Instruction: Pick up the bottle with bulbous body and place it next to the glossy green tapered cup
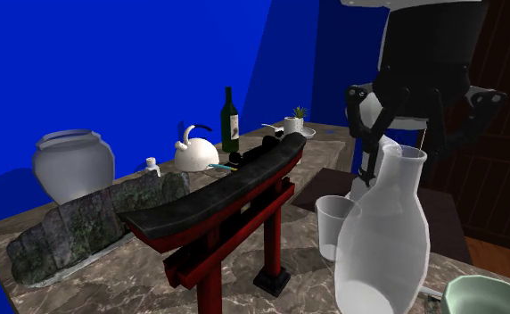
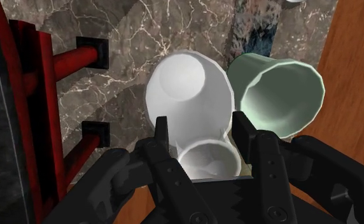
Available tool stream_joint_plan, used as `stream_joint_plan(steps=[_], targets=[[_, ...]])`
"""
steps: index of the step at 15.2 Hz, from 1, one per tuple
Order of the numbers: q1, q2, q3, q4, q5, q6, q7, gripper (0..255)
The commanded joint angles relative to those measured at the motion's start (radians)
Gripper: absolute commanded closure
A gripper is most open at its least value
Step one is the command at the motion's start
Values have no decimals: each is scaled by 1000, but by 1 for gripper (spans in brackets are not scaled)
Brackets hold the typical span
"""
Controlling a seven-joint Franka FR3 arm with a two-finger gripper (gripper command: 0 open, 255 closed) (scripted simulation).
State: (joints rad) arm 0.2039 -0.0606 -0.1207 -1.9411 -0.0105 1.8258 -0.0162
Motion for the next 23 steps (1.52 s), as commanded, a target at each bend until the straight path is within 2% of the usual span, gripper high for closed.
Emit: stream_joint_plan(steps=[1,10,18,19,23], targets=[[0,2,0,-26,0,29,0,255],[-1,31,-1,-122,3,154,-3,255],[-1,31,-1,-122,3,154,-3,255],[-1,31,-1,-122,3,154,-3,0],[-1,31,-1,-122,3,154,-3,0]])
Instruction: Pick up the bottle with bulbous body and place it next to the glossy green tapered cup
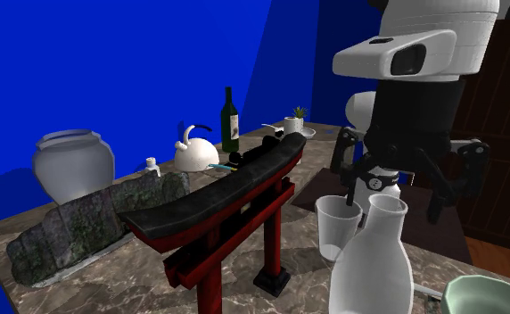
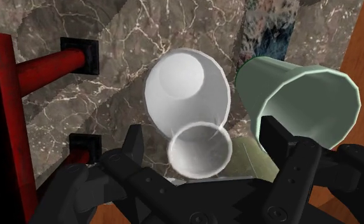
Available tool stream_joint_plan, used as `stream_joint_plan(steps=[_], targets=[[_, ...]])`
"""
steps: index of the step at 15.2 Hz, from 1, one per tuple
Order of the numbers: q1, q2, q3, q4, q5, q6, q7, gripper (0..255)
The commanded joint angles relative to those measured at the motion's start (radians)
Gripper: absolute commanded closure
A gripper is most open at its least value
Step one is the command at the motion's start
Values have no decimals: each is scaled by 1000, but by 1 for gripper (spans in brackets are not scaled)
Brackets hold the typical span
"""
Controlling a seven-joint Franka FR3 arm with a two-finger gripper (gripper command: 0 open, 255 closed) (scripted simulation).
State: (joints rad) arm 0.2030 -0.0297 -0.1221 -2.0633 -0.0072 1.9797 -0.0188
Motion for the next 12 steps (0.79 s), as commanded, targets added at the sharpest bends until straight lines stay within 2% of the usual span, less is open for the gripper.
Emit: stream_joint_plan(steps=[1,5,12], targets=[[0,0,0,0,0,0,0,0],[1,-21,1,105,-2,-126,2,0],[1,-21,1,105,-2,-126,2,0]])
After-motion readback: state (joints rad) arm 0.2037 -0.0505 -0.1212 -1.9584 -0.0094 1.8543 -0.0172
